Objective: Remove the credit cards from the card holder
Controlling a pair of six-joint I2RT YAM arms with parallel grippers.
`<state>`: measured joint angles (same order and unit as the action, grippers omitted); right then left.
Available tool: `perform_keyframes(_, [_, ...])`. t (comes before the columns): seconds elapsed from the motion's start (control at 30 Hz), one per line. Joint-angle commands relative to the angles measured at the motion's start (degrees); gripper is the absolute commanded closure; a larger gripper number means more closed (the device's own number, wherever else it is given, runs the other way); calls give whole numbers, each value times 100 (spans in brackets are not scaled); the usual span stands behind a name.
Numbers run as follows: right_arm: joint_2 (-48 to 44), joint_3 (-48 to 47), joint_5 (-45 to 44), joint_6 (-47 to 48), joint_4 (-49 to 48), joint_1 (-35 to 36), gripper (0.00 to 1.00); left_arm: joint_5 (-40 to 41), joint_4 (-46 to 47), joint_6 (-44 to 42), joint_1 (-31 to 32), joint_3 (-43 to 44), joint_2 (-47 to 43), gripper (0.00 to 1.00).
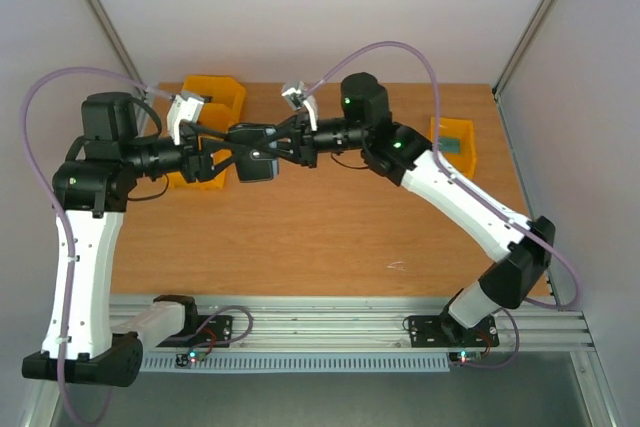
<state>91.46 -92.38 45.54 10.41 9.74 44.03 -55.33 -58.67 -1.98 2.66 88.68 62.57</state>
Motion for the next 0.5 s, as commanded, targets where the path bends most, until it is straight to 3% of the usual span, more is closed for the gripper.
perform_keyframes(0.0, [-800, -198, 1117, 1241, 963, -96, 99, -1221, 97, -234, 1, -159, -202, 39])
perform_keyframes(0.17, [-997, -743, 1422, 2139, 2198, -100, 99, -1887, 234, -478, 111, -487, -386, 47])
perform_keyframes(0.33, [-911, -1040, 1325, 2023, 2175, -96, 99, -2094, 371, -617, 446, -340, -420, 40])
perform_keyframes(0.47, [-845, -1144, 1295, 1875, 2024, -97, 99, -2166, 51, -1192, 734, -325, -395, 35])
